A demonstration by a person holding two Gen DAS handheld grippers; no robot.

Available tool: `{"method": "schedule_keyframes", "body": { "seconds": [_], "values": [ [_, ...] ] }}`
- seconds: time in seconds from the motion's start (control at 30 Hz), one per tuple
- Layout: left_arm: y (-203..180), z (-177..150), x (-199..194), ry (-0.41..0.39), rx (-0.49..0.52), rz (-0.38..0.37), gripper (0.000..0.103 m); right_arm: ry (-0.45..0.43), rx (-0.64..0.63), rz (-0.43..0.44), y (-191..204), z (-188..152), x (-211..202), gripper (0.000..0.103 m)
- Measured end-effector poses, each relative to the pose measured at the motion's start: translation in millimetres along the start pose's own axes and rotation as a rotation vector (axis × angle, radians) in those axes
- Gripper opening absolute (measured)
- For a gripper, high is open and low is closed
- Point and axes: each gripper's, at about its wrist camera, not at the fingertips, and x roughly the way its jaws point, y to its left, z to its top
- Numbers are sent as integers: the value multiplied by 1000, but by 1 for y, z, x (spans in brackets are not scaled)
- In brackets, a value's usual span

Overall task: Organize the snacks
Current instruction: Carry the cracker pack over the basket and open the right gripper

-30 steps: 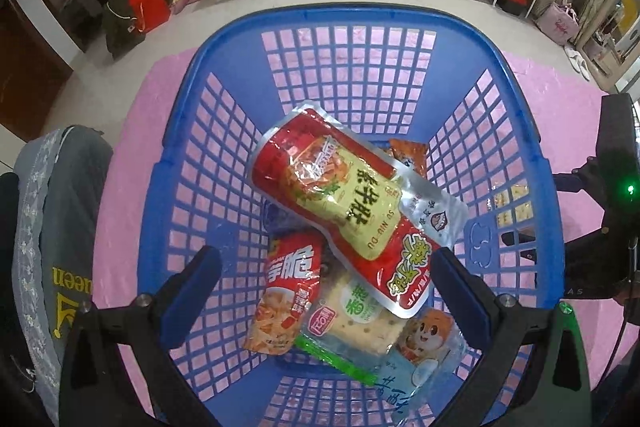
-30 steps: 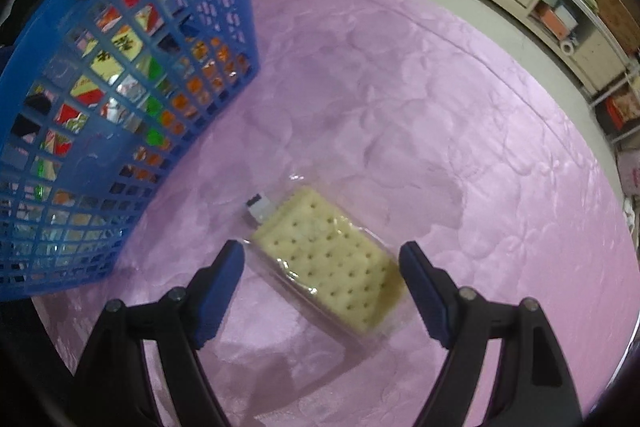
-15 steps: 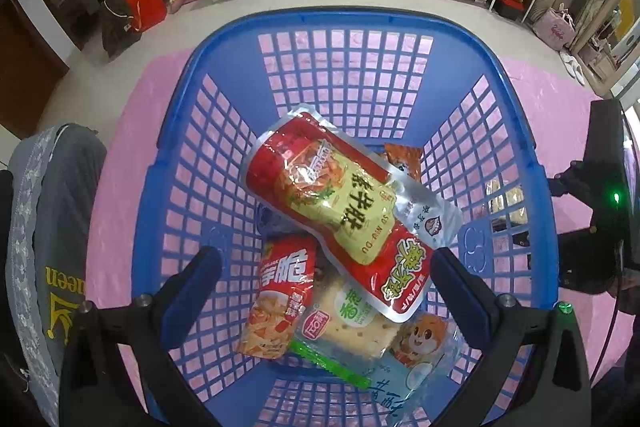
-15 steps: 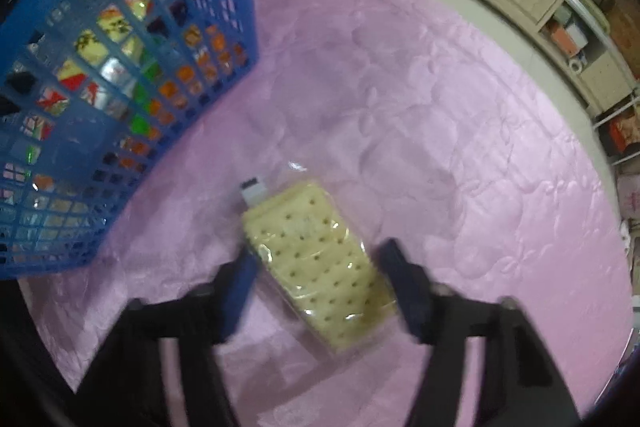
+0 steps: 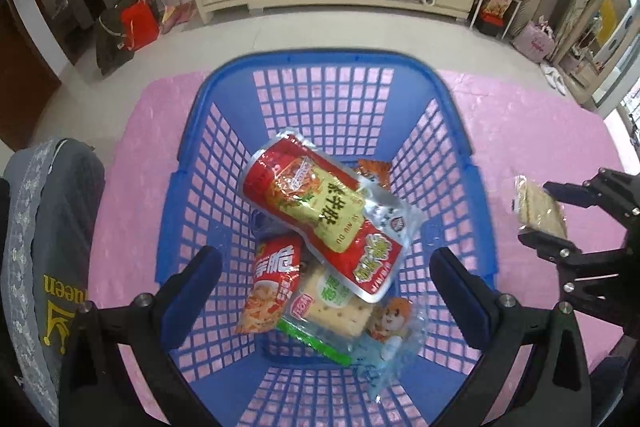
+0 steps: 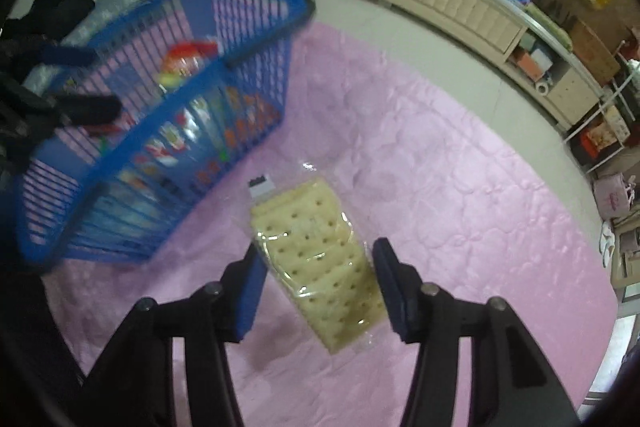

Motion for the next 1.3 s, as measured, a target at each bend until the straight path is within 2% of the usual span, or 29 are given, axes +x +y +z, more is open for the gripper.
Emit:
{"method": "schedule_keyframes", "body": {
  "seconds": [0.17, 0.57, 0.7, 0.93, 1.3],
  "values": [
    [-2, -5, -27, -49, 12, -28, 103, -85, 11, -2, 21, 7, -47, 57],
    [31, -20, -83, -191, -1, -64, 103, -194, -4, -3, 72, 33, -97, 57],
    [51, -23, -91, -225, -28, -69, 103, -220, 7, 7, 86, 45, -101, 57],
    [74, -27, -88, -218, -29, -44, 103, -238, 9, 23, 115, 74, -95, 57],
    [115, -24, -62, -177, -102, -25, 103, -194, 20, 48, 126, 108, -54, 58]
  ]
}}
